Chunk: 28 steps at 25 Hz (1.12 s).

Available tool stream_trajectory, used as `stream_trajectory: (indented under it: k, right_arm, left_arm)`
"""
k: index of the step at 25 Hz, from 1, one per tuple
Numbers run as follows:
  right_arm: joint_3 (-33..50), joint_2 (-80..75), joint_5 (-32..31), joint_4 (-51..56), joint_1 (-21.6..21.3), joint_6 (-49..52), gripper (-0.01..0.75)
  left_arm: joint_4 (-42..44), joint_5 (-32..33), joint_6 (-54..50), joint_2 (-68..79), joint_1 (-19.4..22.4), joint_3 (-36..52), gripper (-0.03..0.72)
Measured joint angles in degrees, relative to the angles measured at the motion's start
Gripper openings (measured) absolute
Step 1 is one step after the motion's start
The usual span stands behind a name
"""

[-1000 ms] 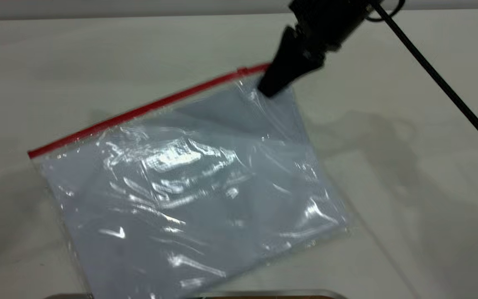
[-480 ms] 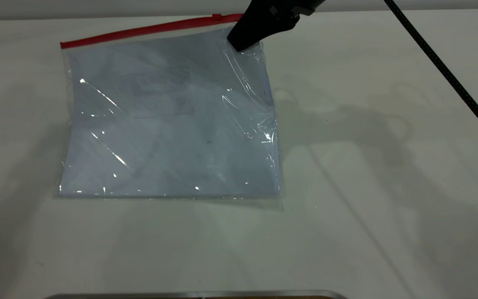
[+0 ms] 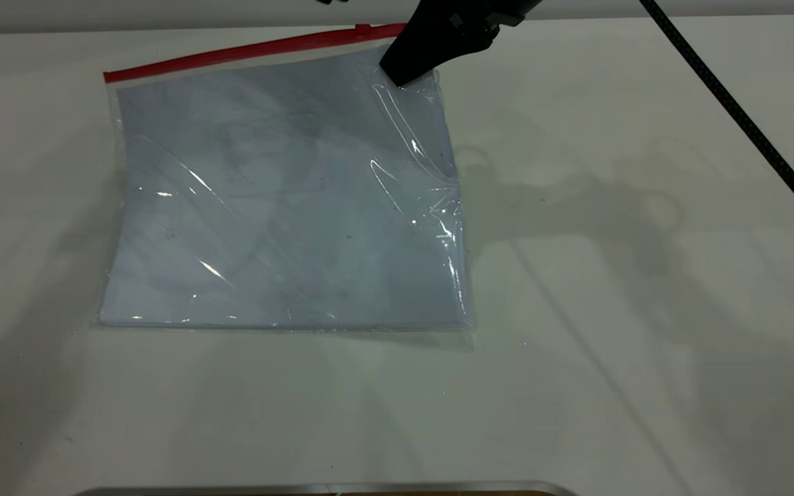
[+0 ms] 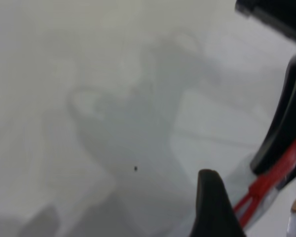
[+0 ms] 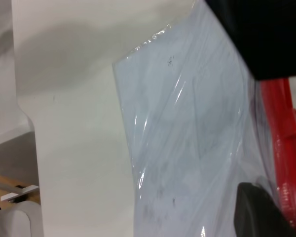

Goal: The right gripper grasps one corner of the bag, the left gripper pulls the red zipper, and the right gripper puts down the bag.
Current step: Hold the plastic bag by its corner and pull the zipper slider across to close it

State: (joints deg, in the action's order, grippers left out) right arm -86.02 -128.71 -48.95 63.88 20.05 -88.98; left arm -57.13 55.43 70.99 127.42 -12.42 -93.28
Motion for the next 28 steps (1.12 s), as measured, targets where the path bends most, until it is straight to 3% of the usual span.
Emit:
stream_trajectory:
  k: [10,21,25,28]
  right_arm:
    - [0.0,0.0,0.0,0.0,0.0,0.0,0.034]
    - [0.0,0.0,0.0,-0.2,0.0,0.0,0.034]
    - [0.0,0.0,0.0,-0.3,0.0,0.0,0.034]
    - [0.0,0.0,0.0,-0.4,0.0,0.0,0.034]
  left_arm:
    - [0.9,1.2,-0.8,1.0,-1.7,-0.2,0.509]
    - [0.9,-0.7,-0.7,2.9,-2.9,-0.2,0.446]
    - [0.9,-1.4,-0.7,2.9,-3.2,-0.2,0.403]
    - [0.9,-2.2,-0.6,2.9,-3.2,-0.2,0.327]
